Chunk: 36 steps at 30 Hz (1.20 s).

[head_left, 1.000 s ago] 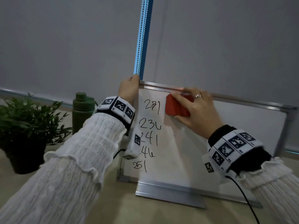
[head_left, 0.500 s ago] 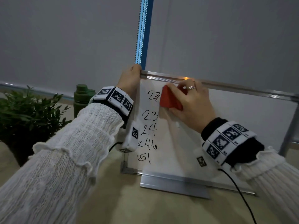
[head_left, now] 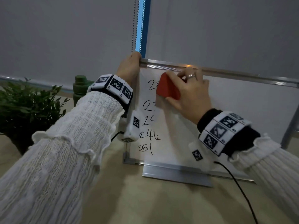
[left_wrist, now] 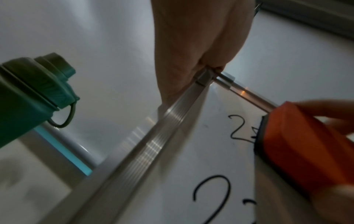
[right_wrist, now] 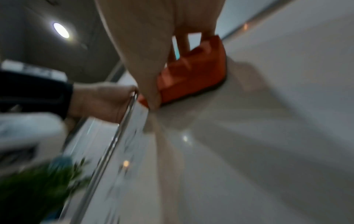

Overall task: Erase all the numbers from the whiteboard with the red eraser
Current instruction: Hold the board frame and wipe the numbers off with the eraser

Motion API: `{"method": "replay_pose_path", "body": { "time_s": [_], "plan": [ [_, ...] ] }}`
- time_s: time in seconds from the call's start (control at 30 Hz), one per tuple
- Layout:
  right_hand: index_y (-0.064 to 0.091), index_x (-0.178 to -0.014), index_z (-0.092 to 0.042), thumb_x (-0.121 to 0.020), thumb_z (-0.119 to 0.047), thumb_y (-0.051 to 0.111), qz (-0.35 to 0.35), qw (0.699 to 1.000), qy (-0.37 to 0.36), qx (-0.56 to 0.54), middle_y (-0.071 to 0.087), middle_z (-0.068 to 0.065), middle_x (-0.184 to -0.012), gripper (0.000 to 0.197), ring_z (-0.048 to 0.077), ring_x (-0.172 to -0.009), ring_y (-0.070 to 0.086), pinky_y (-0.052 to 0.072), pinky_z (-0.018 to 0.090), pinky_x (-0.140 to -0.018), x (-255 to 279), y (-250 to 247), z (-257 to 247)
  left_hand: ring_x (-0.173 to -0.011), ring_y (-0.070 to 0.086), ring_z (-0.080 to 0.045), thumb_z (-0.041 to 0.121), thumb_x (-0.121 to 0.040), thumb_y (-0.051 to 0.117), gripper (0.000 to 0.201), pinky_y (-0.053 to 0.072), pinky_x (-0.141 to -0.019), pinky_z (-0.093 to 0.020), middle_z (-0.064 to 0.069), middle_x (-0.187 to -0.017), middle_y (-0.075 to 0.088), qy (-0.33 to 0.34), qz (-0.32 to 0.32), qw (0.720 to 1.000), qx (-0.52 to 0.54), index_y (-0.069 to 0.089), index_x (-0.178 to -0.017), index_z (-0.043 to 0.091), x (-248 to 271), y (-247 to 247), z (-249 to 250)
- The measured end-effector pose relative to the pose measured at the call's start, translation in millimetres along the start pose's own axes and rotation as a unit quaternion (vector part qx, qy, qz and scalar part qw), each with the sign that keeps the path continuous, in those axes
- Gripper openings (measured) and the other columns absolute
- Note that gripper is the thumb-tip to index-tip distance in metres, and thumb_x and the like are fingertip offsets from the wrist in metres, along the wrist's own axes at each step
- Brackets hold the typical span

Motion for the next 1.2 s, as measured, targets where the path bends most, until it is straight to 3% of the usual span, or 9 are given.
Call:
{"method": "replay_pose_path", "body": {
  "time_s": [0.1,0.23,0.5,0.7,0.77,0.93,1.0,1.13,1.2],
  "plan": [
    [0.064,-0.112,-0.018,-0.055,-0.041,0.071,-0.032,0.995,-0.099,0.004,0.062,0.01,-0.089,0.061,0.025,-0.081,0.038,0.04,0.036,-0.061,56.9,20.1,-24.7,-0.077,0.041,-0.02,0.032,-0.088,0.031,0.03,0.033,-0.072,-0.032,-0.002,-0.069,0.04,-0.009,-0.007,1.0,0.014,0.034,-0.06,0.021,-3.9,0.5,-2.3],
    [0.062,-0.106,-0.022,-0.055,-0.034,0.077,-0.135,0.954,-0.265,0.037,0.063,0.002,-0.087,0.054,0.023,-0.076,0.047,0.038,0.032,-0.059,129.2,43.8,-47.2,-0.078,0.038,-0.019,0.028,-0.092,0.032,0.032,0.031,-0.072,-0.032,0.001,-0.066,0.037,-0.007,0.004,1.0,0.017,0.034,-0.061,0.021,-5.8,-0.9,-4.0],
    [0.065,-0.106,-0.014,-0.047,-0.041,0.083,-0.031,0.999,-0.015,-0.002,0.06,0.013,-0.084,0.067,0.03,-0.072,0.054,0.04,0.035,-0.059,52.4,17.5,-18.1,-0.082,0.044,-0.021,0.034,-0.088,0.032,0.027,0.037,-0.077,-0.033,0.001,-0.069,0.041,-0.014,-0.024,0.999,0.028,0.039,-0.064,0.022,-8.2,2.3,-5.5],
    [0.06,-0.101,-0.022,-0.057,-0.04,0.076,-0.136,0.951,-0.276,0.031,0.062,0.001,-0.086,0.05,0.021,-0.076,0.037,0.027,0.032,-0.062,136.2,58.5,-55.3,-0.083,0.041,-0.02,0.03,-0.086,0.029,0.028,0.033,-0.075,-0.036,0.0,-0.067,0.04,0.002,-0.037,0.999,0.028,0.036,-0.061,0.021,-17.0,5.0,-7.4],
    [0.061,-0.101,-0.021,-0.055,-0.041,0.077,-0.105,0.962,-0.25,0.026,0.061,0.003,-0.084,0.053,0.022,-0.074,0.041,0.035,0.031,-0.06,116.5,51.8,-48.9,-0.082,0.04,-0.02,0.03,-0.087,0.03,0.03,0.031,-0.074,-0.036,0.001,-0.065,0.038,0.011,-0.029,0.999,0.022,0.034,-0.059,0.021,-19.7,4.4,-8.3],
    [0.064,-0.11,-0.016,-0.052,-0.042,0.081,-0.035,0.999,-0.032,-0.009,0.06,0.012,-0.085,0.066,0.029,-0.074,0.053,0.04,0.035,-0.06,55.2,25.4,-23.2,-0.088,0.041,-0.02,0.03,-0.088,0.032,0.029,0.037,-0.068,-0.028,0.005,-0.066,0.04,0.003,-0.027,1.0,0.013,0.037,-0.06,0.025,-21.1,5.8,-8.1],
    [0.063,-0.109,-0.019,-0.053,-0.046,0.08,-0.047,0.997,-0.059,-0.006,0.058,0.009,-0.087,0.065,0.026,-0.077,0.045,0.038,0.034,-0.06,74.6,34.3,-33.3,-0.087,0.044,-0.02,0.032,-0.085,0.031,0.028,0.037,-0.071,-0.03,0.003,-0.065,0.041,0.005,-0.029,0.999,0.013,0.038,-0.059,0.024,-21.7,6.6,-8.1],
    [0.06,-0.103,-0.023,-0.051,-0.049,0.075,-0.163,0.956,-0.244,0.015,0.056,0.002,-0.088,0.06,0.022,-0.071,0.047,0.039,0.03,-0.057,138.8,59.4,-61.6,-0.083,0.045,-0.021,0.035,-0.081,0.031,0.027,0.036,-0.076,-0.036,-0.002,-0.067,0.044,0.005,-0.028,0.999,0.013,0.036,-0.057,0.022,-20.9,7.6,-8.3],
    [0.066,-0.099,-0.023,-0.049,-0.046,0.076,-0.148,0.958,-0.246,0.013,0.062,0.002,-0.084,0.056,0.021,-0.071,0.047,0.04,0.028,-0.056,130.6,55.9,-57.0,-0.085,0.047,-0.021,0.035,-0.083,0.03,0.028,0.04,-0.081,-0.037,-0.008,-0.078,0.049,0.008,-0.024,1.0,0.015,0.037,-0.059,0.022,-22.3,6.8,-9.3]
  ]
}}
Point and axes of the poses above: each hand's wrist, its own x-axis away from the middle knuckle, its own y-axis out of the palm, z = x × y, the point moved 5 cm from there along -x, towards the middle knuckle
